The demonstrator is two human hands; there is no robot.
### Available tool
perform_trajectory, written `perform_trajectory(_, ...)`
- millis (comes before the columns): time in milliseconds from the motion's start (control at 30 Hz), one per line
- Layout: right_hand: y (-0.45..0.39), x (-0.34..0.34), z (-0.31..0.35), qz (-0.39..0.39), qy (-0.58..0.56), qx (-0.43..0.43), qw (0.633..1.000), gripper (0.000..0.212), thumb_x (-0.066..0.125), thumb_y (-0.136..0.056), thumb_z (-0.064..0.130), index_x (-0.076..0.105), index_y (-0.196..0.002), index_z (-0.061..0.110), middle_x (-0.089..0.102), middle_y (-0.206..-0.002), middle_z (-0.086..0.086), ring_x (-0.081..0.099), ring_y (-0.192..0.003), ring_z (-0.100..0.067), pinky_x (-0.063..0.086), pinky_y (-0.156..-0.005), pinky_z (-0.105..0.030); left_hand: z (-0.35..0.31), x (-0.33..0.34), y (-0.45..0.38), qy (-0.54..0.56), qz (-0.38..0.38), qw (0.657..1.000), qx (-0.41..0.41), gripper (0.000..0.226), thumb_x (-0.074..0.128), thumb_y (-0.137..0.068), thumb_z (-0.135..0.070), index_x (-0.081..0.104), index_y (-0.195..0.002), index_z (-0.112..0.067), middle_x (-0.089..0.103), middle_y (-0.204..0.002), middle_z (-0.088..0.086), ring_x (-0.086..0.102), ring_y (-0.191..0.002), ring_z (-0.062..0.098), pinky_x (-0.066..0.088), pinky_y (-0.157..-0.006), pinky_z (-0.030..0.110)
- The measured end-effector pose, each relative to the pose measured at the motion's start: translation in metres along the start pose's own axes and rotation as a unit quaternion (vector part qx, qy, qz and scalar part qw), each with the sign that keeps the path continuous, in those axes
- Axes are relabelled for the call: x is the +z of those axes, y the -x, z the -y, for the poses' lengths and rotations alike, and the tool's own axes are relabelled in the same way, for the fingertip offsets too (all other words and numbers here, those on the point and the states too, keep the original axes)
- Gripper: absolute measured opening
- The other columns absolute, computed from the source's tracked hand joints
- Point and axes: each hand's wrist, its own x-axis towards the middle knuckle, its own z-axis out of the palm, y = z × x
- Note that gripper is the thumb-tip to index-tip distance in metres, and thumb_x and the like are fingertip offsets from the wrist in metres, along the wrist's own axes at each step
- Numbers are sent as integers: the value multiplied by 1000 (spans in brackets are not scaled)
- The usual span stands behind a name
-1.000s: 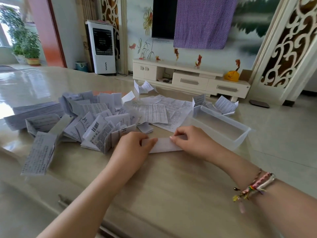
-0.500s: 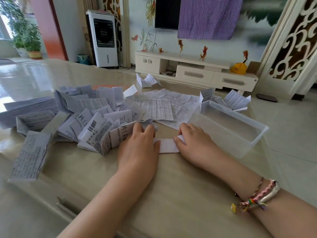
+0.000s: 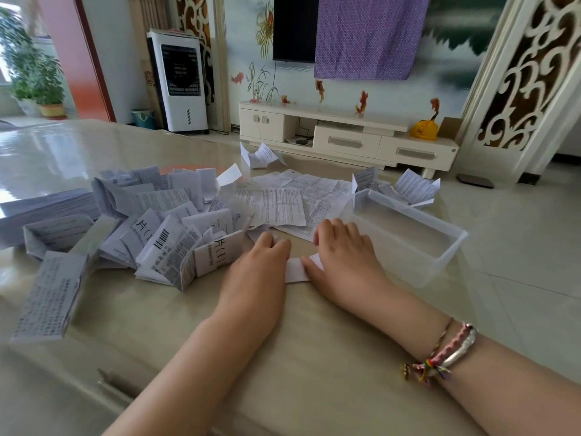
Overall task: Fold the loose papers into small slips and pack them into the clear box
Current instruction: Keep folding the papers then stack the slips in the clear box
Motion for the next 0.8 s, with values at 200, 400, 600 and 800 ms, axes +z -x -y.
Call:
perform_trajectory(200,14,-1,10,-39,-36,-44,998,48,53,-87,46,37,-114,10,35,-121,-7,33,-114,-28,29,-98,-40,6,2,-1,49,19,999,8,13,48,-95,-29,49,-97,-17,48,-102,-2,54,-91,25,43,-73,36)
perform_trajectory(400,24,-11,-14,12,-83,23,996,25,47,-88,19,25,-98,18,24,-104,1,34,-108,-22,29,-87,-29,7,5,6,-6,47,999,-5,17,39,-100,-33,45,-111,-21,42,-119,0,43,-108,27,40,-89,37)
perform_trajectory(600,28,-15,-19,39,-87,37,995,23,41,-83,4,29,-99,16,29,-105,0,36,-104,-21,33,-84,-30,11,0,14,-18,61,998,-12,44,36,-91,-7,44,-127,-32,36,-123,-5,34,-103,24,30,-88,33)
perform_trajectory(800,26,-16,-18,56,-92,43,993,33,40,-74,-3,29,-98,16,29,-107,-2,35,-104,-23,34,-81,-31,18,-1,18,1,47,999,-8,60,37,-90,-7,44,-137,-44,36,-120,-11,32,-107,22,27,-92,30)
